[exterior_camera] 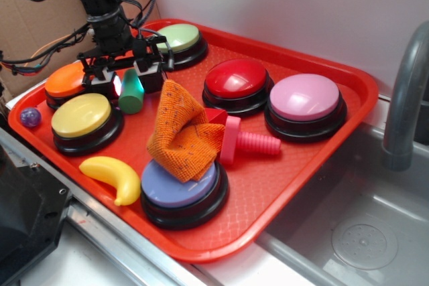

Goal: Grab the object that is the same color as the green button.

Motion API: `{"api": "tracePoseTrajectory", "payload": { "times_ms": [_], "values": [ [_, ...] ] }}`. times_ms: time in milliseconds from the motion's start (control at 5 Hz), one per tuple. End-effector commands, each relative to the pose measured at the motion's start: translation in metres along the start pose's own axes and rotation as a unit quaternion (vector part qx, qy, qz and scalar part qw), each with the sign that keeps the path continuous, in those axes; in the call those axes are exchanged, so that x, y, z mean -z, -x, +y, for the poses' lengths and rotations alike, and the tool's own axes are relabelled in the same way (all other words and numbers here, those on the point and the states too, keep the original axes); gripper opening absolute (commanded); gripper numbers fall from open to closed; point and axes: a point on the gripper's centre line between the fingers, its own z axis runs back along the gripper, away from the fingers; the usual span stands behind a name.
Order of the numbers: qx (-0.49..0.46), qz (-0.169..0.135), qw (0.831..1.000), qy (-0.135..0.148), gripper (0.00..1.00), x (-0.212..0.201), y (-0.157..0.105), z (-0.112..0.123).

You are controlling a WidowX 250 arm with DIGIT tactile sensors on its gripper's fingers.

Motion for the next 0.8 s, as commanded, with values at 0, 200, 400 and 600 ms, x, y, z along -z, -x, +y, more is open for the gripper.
{"api": "tracePoseTrajectory", "payload": {
  "times_ms": [0,200,400,600],
  "values": [
    [0.163,-0.064,0.984,0.020,0.00,-0.068,0.010,-0.013],
    [0.267,-0.060,0.962,-0.004,0.00,-0.085,0.029,-0.020],
    [0.324,-0.059,0.944,0.018,0.00,-0.089,0.048,-0.023],
    [0.368,-0.036,0.929,0.020,0.00,-0.092,0.060,-0.023]
  ]
}}
